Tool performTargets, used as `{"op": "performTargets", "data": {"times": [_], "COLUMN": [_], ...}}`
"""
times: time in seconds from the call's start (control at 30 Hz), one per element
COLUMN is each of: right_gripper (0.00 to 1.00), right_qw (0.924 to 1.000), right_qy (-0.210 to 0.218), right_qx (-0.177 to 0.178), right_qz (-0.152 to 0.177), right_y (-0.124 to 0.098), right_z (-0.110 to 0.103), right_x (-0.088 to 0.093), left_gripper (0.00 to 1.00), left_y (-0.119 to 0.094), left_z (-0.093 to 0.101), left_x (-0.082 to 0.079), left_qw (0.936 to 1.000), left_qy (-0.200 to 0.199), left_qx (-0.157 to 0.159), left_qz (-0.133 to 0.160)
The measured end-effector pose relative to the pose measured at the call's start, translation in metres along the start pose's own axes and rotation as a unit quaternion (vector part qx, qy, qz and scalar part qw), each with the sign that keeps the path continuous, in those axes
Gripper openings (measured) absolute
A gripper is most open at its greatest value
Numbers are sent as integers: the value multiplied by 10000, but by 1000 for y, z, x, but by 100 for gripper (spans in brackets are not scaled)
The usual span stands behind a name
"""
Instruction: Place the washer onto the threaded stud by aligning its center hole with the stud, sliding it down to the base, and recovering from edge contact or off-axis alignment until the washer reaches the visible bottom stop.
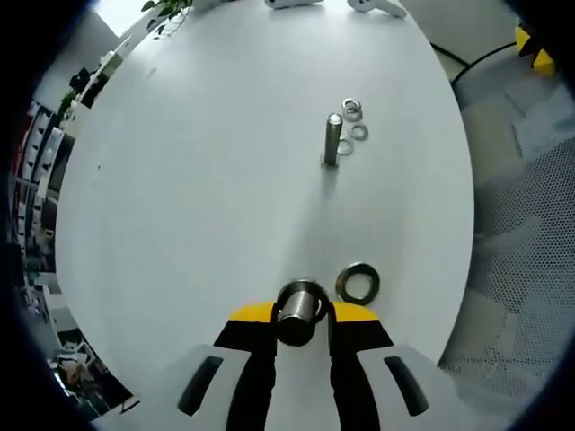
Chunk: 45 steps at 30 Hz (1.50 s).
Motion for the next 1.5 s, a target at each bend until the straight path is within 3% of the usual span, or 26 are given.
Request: {"op": "performTargets", "data": {"times": [0.27, 0.4, 0.53, 0.63, 0.77, 1.03, 1.17, 1.3, 1.5], "right_gripper": [12, 12, 12, 12, 13, 13, 13, 13, 14], "right_qw": [10000, 10000, 9999, 9999, 9993, 9988, 9983, 9985, 9983], "right_qy": [-21, -72, -62, -76, 11, -119, -178, -244, -225], "right_qx": [-19, -56, -60, -58, 7, -95, -146, -247, -260], "right_qz": [9, 12, 65, 133, 378, 455, 532, 431, 463], "right_y": [0, 0, 0, -1, -3, -4, -4, -4, -5], "right_z": [0, -1, -1, -1, -1, -3, -4, -5, -5], "right_x": [0, 0, 0, -1, -3, -5, -5, -4, -4], "left_gripper": [21, 30, 33, 33, 28, 30, 30, 30, 31], "left_y": [5, -2, -16, -28, -46, -66, -67, -67, -64], "left_z": [-2, -4, -1, 10, 32, 59, 69, 76, 85], "left_x": [3, 10, 25, 39, 56, 85, 87, 79, 64], "left_qw": [9998, 9997, 9966, 9947, 9871, 9763, 9740, 9702, 9734], "left_qy": [-190, -231, -682, -854, -1285, -1836, -1964, -2103, -1977], "left_qx": [56, -59, -161, -171, -114, -246, -215, -102, 18], "left_qz": [-19, 113, 439, 541, 948, 1122, 1106, 1202, 1155]}}
Point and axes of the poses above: the point that each gripper's makers call its tool centre point, and the gripper's own axes: y roughly forward along the fingers, z roughly to its right, x roughly out of its underside, the point moved 9 cm from there along -y, roughly backward along the fingers, and after that the axes turned 14 degrees about -z, right-handed, at the moved point
